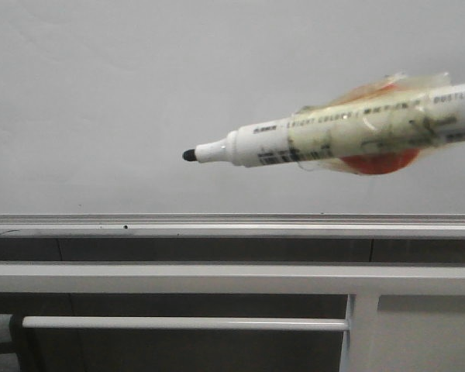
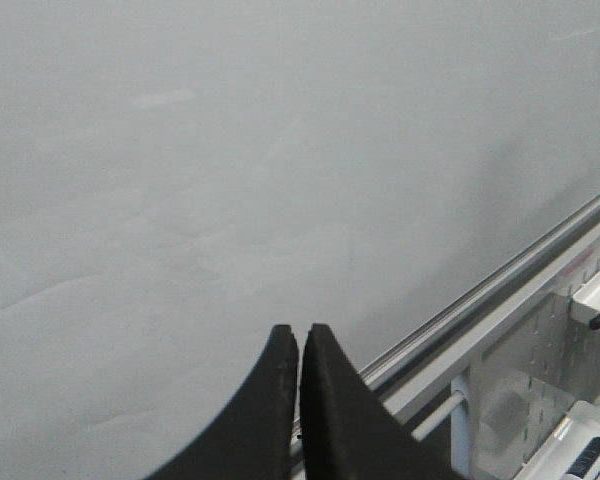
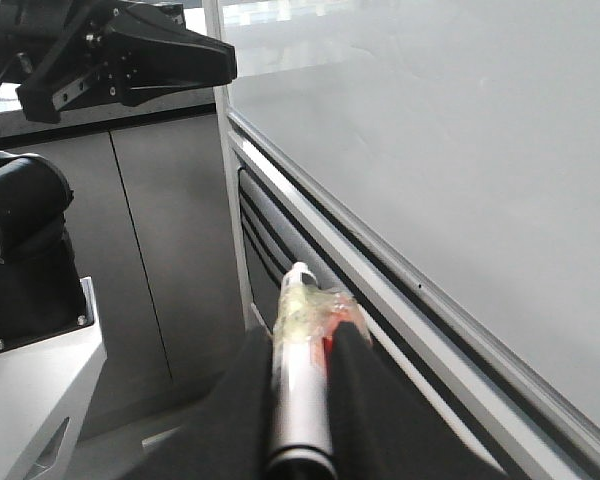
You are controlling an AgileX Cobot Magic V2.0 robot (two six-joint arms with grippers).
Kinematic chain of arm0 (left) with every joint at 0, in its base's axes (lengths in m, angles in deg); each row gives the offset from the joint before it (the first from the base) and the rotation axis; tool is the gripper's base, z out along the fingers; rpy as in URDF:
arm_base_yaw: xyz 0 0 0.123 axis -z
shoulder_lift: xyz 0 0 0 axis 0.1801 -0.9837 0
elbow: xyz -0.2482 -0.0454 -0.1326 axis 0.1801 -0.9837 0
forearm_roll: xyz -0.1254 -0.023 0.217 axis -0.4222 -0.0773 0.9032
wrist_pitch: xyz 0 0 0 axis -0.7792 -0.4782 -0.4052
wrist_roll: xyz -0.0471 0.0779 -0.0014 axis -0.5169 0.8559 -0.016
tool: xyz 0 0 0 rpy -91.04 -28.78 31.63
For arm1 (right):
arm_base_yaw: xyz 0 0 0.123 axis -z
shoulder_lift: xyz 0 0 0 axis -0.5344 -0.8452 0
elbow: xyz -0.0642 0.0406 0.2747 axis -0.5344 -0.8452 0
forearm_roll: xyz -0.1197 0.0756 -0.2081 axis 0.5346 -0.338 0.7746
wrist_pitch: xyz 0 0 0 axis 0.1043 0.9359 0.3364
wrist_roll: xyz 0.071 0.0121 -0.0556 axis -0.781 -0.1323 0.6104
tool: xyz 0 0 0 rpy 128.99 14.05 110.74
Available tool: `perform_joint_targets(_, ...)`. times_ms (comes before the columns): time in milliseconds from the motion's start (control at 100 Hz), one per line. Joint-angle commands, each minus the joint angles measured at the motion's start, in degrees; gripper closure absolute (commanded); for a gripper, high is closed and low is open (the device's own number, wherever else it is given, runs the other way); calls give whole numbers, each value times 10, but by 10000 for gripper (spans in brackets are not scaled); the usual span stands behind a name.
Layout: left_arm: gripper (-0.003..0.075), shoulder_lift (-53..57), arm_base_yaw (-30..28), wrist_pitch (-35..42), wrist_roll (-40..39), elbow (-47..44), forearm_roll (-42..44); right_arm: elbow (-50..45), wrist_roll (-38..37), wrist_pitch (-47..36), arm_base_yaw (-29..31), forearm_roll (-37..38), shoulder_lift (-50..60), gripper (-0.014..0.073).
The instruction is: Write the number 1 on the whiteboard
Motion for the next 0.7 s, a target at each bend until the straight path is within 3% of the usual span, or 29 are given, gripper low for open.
perform_joint_targets(0,741,-2,-9,38,-8,13,-1,15,3,-3,-1,-24,-1,637)
perform_joint_targets(210,741,-2,-9,46,-8,13,18,15,9,-47,-1,-24,-1,637)
perform_joint_targets(530,741,-2,-9,48,-6,13,27,24,13,-29,-1,-27,-1,638)
perform_joint_targets(690,741,-2,-9,48,-6,13,27,24,41,-72,-1,-34,-2,638)
